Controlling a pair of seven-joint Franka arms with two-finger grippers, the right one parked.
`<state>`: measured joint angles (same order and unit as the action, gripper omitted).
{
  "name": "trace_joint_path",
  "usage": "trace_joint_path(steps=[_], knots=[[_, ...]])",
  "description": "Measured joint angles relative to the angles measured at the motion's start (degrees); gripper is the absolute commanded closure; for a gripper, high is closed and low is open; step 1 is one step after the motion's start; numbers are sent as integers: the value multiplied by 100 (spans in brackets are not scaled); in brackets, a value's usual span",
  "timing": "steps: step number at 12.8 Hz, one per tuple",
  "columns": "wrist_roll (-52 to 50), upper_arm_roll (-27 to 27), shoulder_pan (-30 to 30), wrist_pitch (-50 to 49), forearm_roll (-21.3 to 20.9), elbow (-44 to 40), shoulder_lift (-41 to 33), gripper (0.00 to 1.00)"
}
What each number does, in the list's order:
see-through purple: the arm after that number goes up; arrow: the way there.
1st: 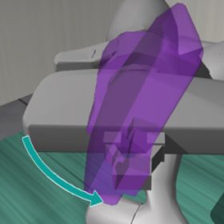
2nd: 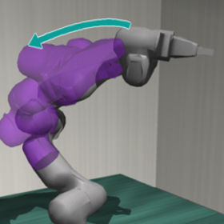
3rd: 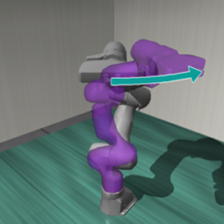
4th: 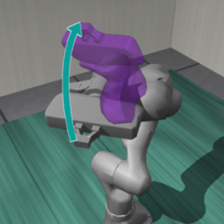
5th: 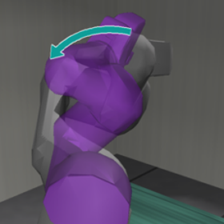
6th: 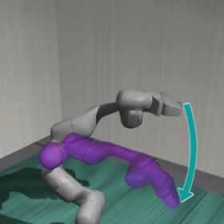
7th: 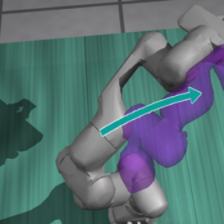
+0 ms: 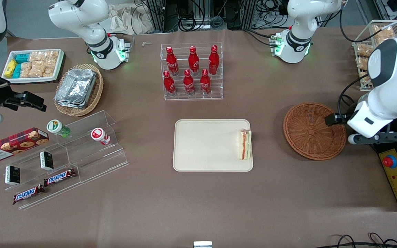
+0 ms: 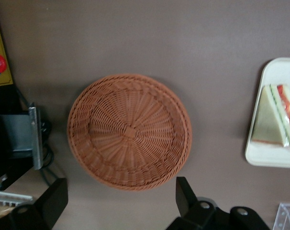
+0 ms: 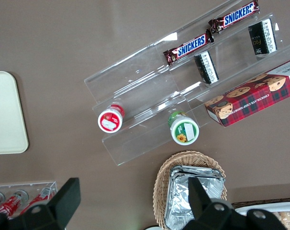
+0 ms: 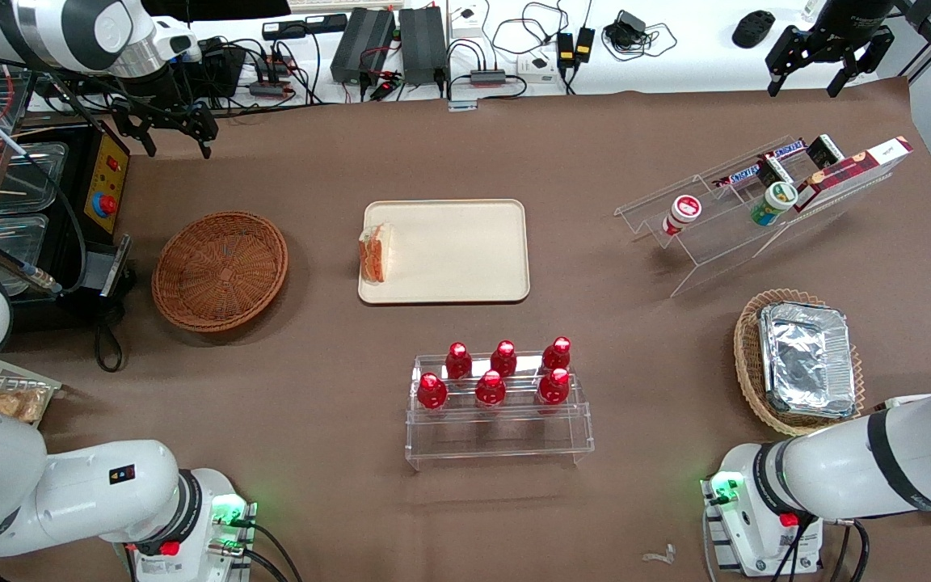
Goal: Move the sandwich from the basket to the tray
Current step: 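Open the left gripper and withdraw it back beside the basket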
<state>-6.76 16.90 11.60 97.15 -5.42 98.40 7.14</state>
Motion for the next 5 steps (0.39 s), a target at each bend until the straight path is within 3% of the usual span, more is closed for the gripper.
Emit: trace_joint_path(steps=[5], knots=[[766, -244, -22, -117, -8, -216, 29, 0]])
